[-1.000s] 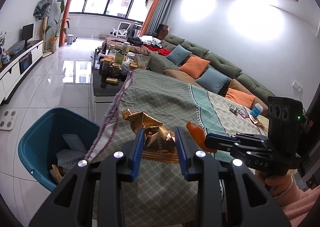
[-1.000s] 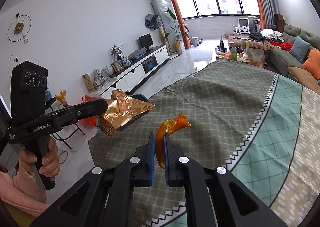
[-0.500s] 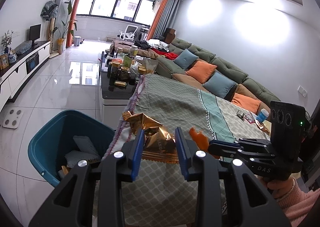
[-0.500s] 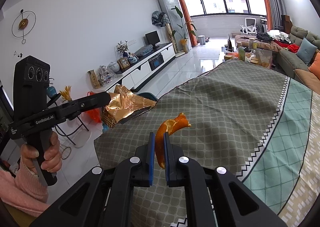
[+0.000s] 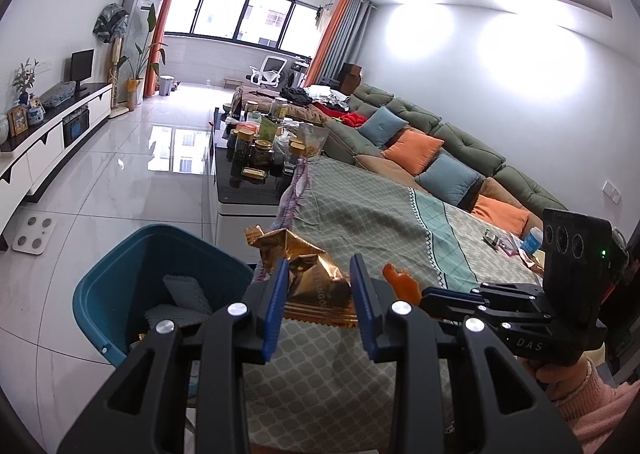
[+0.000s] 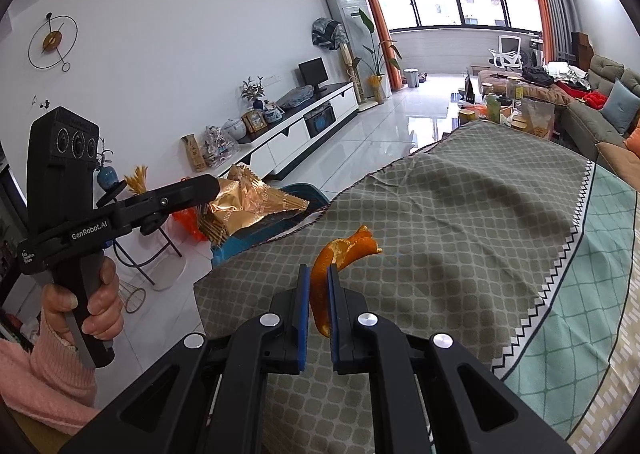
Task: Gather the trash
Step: 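Open the left gripper to drop the gold foil bag into the bin, then carry the orange peel over the teal bin with the right gripper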
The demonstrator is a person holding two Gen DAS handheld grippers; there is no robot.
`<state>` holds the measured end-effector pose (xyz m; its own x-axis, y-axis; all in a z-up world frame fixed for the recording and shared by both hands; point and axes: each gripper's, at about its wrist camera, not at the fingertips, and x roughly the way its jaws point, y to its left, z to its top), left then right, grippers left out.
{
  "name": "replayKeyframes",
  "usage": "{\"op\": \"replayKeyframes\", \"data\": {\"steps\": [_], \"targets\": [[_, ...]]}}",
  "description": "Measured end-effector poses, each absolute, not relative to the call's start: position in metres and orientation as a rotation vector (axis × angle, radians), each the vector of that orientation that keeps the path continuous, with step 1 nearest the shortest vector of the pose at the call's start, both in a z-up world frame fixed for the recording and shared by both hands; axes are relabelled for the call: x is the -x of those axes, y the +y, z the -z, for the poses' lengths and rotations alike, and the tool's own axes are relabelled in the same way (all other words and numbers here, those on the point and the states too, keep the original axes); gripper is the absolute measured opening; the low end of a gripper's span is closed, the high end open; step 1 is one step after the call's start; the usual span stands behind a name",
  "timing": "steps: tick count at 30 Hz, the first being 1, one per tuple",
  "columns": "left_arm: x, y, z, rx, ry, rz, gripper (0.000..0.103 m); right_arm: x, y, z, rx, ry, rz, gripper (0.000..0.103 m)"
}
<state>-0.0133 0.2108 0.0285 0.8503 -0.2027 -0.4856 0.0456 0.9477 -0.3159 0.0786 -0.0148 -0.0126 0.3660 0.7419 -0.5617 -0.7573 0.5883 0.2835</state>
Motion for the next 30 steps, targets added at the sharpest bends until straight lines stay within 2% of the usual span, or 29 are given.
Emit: {"op": "replayKeyframes", "data": {"steps": [12,13,14,15,24,26,27,30], "targets": [[0.014,0.227,-0.028,0.310,0.531,0.090,0.032,-0.079,0.002,0.013,0.042,0.710,-0.993,0.009],[0.013,0.228,-0.028,0.312,0.532,0.088,0.021,-0.079,0.004,0.013,0.043,0.711,-0.995,0.009],[0.013,0.229,-0.027,0.315,0.536,0.092,0.015,-0.079,0.004,0.013,0.044,0.711,-0.997,0.009],[0.013,0.230,-0.026,0.320,0.538,0.090,0.014,-0.079,0.006,0.013,0.045,0.711,-1.000,0.009],[0.004,0.238,-0.004,0.372,0.587,0.099,0.014,-0.077,0.013,0.017,0.051,0.729,-1.009,0.008],[0.004,0.239,0.002,0.366,0.594,0.095,0.021,-0.078,0.014,0.017,0.053,0.731,-1.006,0.009],[0.003,0.238,0.005,0.360,0.603,0.103,0.033,-0.078,0.013,0.017,0.051,0.732,-1.006,0.009],[-0.001,0.238,0.020,0.367,0.650,0.105,0.032,-0.078,0.013,0.018,0.049,0.734,-1.005,0.009]]}}
